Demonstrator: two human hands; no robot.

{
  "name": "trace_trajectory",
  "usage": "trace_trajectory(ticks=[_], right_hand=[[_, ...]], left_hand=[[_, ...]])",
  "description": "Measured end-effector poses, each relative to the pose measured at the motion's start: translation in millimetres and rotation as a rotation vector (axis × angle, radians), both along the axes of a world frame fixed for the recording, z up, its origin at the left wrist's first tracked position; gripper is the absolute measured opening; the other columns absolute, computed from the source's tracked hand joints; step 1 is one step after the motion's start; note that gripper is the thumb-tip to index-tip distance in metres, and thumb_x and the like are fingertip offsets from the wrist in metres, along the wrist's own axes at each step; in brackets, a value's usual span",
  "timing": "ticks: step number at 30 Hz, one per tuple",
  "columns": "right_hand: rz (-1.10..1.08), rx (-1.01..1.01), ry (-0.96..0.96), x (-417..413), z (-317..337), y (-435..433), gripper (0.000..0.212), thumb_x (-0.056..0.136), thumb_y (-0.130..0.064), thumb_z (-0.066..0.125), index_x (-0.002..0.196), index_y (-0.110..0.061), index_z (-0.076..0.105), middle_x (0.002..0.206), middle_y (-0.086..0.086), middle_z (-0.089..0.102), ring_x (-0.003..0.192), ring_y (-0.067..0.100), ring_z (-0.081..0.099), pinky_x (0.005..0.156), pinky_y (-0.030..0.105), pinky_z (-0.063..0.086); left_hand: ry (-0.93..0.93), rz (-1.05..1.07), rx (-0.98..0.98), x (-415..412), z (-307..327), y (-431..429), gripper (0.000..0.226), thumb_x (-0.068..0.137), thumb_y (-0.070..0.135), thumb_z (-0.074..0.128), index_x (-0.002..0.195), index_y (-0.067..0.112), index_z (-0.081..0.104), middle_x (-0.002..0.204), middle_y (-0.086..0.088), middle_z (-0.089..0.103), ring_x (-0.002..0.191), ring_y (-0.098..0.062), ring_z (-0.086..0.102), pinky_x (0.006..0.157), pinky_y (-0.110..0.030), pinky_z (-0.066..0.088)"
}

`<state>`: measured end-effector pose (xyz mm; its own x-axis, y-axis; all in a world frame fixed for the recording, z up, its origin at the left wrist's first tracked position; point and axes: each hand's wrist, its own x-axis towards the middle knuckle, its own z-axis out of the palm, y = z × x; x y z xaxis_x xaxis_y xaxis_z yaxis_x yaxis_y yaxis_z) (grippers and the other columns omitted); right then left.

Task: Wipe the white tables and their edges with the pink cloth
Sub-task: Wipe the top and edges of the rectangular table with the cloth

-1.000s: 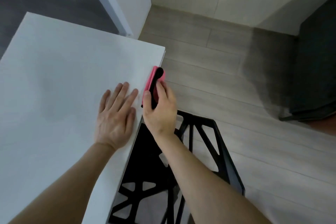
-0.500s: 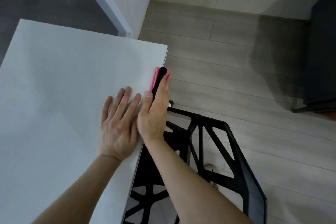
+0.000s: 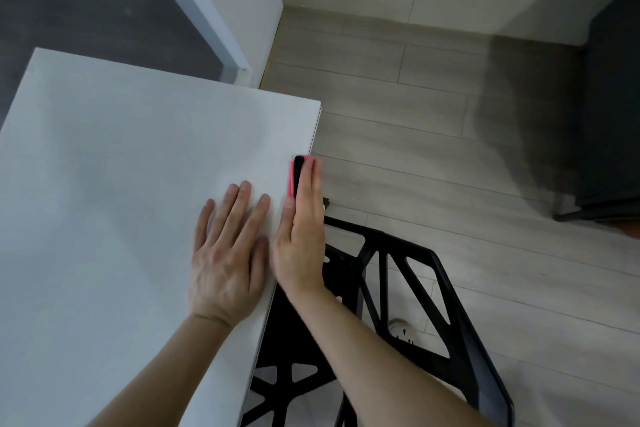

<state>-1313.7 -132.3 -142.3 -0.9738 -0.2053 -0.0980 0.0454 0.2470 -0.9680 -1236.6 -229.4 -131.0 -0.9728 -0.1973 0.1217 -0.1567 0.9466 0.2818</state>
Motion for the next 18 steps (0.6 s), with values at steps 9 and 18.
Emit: trace_trajectory(ticks=[9,18], right_hand=[[-0.008,-0.025,-0.005,-4.5,5.1,-2.1,0.055,0.12,-0.017,0.029,0.173,-0.018,0.015,0.181,-0.006,0.012,0.166,0.006,0.007,0.136,0.036,0.016],[-0.033,0.08,0.016,-89.0,-2.7,-12.8,0.059,0.114,-0.023,0.025,0.173,-0.018,0.02,0.181,-0.003,0.016,0.165,0.009,0.013,0.133,0.023,0.013]], left_hand=[[0.021,-0.007,0.011,0.1,-1.9,-0.2,0.054,0.107,0.017,0.042,0.159,0.009,0.052,0.172,-0.014,0.036,0.164,-0.031,0.028,0.127,-0.066,0.027],[0.047,-0.016,0.027,0.6,-3.5,-3.3,0.056,0.103,0.007,0.042,0.159,0.006,0.051,0.172,-0.013,0.038,0.163,-0.031,0.029,0.127,-0.066,0.026]])
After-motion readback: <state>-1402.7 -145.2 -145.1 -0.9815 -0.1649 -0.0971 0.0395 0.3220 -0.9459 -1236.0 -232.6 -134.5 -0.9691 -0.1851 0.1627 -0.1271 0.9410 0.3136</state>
